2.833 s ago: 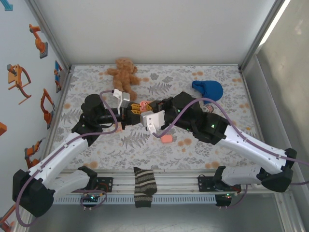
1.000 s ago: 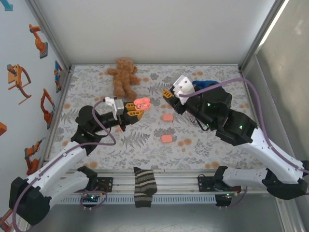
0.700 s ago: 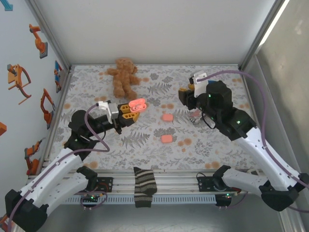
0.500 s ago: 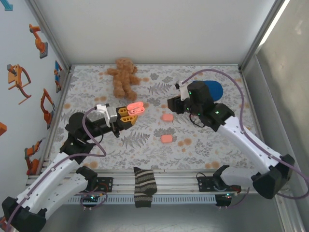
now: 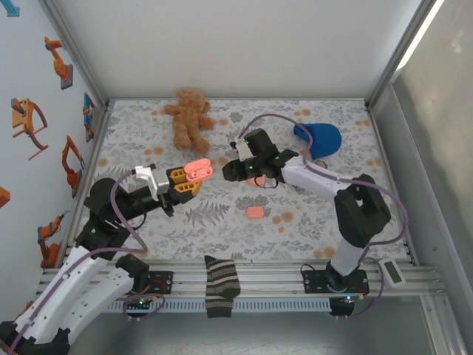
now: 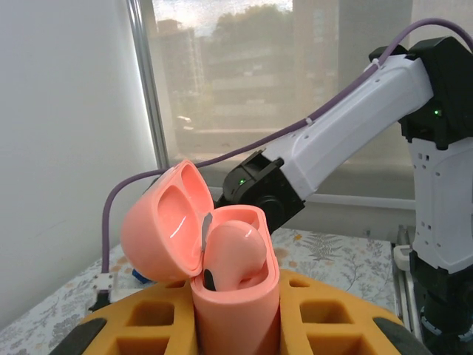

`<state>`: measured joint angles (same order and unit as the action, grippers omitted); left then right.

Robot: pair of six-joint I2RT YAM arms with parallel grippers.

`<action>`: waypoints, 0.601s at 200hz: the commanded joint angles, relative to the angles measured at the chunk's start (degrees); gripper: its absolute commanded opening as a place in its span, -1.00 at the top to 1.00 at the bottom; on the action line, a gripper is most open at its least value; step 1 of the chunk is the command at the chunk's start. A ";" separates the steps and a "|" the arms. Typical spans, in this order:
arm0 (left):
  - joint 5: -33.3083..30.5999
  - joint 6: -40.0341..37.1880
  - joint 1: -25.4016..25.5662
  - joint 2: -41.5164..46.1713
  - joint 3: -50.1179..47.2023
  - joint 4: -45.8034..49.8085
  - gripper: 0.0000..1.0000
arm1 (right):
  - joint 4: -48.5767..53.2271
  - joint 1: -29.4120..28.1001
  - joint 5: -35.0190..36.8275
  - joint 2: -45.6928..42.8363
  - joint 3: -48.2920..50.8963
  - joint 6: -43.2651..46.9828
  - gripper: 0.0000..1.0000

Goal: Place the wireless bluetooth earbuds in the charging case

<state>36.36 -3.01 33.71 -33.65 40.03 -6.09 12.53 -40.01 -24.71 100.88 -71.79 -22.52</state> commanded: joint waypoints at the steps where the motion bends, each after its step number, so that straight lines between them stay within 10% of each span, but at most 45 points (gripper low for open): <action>1: -0.36 -1.05 0.28 0.65 1.64 1.55 0.91 | -1.82 -2.18 -3.60 4.63 -5.56 2.77 0.20; 120: -0.76 -0.98 0.38 0.61 1.60 1.48 0.91 | 8.99 -9.80 -1.01 27.06 -26.99 8.22 -0.02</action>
<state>35.62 -3.25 33.78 -33.39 40.07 -4.10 17.91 -48.38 -27.24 126.02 -94.98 -16.40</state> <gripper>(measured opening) 0.229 0.510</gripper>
